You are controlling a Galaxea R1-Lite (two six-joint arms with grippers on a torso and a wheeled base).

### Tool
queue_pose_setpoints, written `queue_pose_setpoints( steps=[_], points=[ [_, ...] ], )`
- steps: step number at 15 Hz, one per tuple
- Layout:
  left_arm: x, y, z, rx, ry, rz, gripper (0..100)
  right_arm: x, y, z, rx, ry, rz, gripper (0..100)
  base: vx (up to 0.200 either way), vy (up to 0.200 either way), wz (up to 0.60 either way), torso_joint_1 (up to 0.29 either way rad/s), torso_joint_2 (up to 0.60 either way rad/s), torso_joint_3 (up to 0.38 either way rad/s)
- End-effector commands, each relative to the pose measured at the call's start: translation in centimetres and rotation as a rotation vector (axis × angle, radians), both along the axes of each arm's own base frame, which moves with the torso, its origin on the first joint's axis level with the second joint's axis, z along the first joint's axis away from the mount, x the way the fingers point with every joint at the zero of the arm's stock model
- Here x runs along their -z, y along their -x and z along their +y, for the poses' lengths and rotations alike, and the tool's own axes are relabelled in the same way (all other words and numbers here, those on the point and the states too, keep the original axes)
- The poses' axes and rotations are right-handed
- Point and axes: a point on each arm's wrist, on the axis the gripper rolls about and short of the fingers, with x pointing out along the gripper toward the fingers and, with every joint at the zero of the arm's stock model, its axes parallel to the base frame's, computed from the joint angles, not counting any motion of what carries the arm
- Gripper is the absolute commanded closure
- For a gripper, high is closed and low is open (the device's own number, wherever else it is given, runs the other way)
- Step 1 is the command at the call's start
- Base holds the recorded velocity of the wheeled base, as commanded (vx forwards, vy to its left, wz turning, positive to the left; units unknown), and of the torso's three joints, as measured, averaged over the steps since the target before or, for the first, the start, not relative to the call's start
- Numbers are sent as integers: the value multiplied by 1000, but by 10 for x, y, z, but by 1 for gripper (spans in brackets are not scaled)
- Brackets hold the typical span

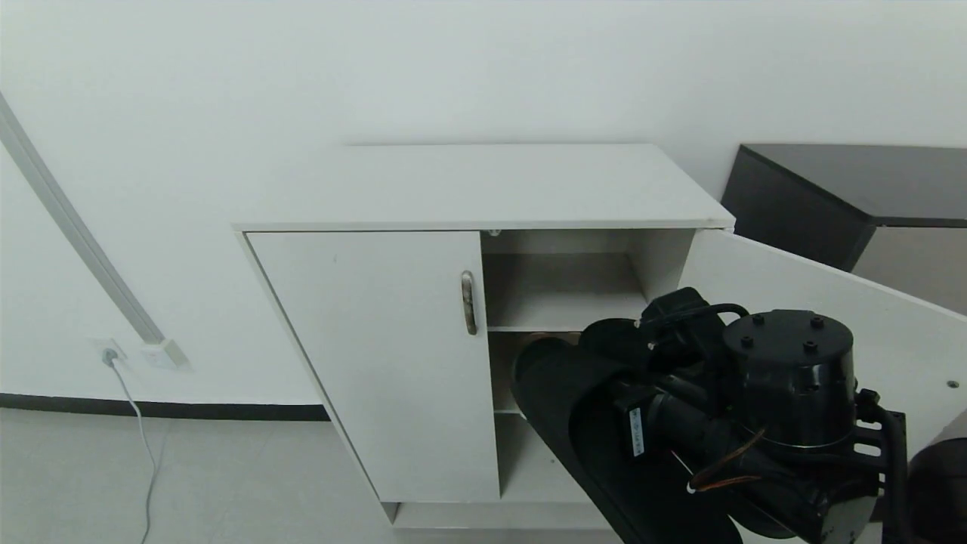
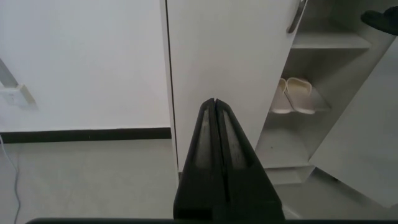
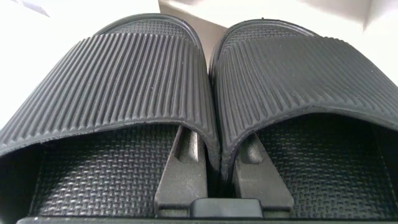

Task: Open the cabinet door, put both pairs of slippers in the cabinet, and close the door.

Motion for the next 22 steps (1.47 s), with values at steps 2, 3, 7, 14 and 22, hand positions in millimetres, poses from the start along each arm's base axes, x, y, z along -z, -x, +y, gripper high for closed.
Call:
queue_pose_setpoints(
  steps=[2, 3, 7, 14, 22],
  points=[
    [0, 0, 0, 1, 0, 0, 100, 0, 1, 0, -2, 0, 0, 100, 0, 0, 0, -144, 479, 327],
    [0, 0, 0, 1, 0, 0, 100, 0, 1, 0, -4, 1, 1, 100, 0, 0, 0, -149, 481, 339],
    [0, 0, 0, 1, 0, 0, 100, 1, 2, 1, -5, 3, 2, 100, 0, 0, 0, -117, 464, 350],
    [0, 0, 0, 1, 0, 0, 100, 4, 3, 2, -10, 12, 9, 100, 0, 0, 0, -43, 424, 377],
    [0, 0, 0, 1, 0, 0, 100, 13, 1, 6, -21, 35, 29, 100, 0, 0, -75, 1, 34, 33]
  ],
)
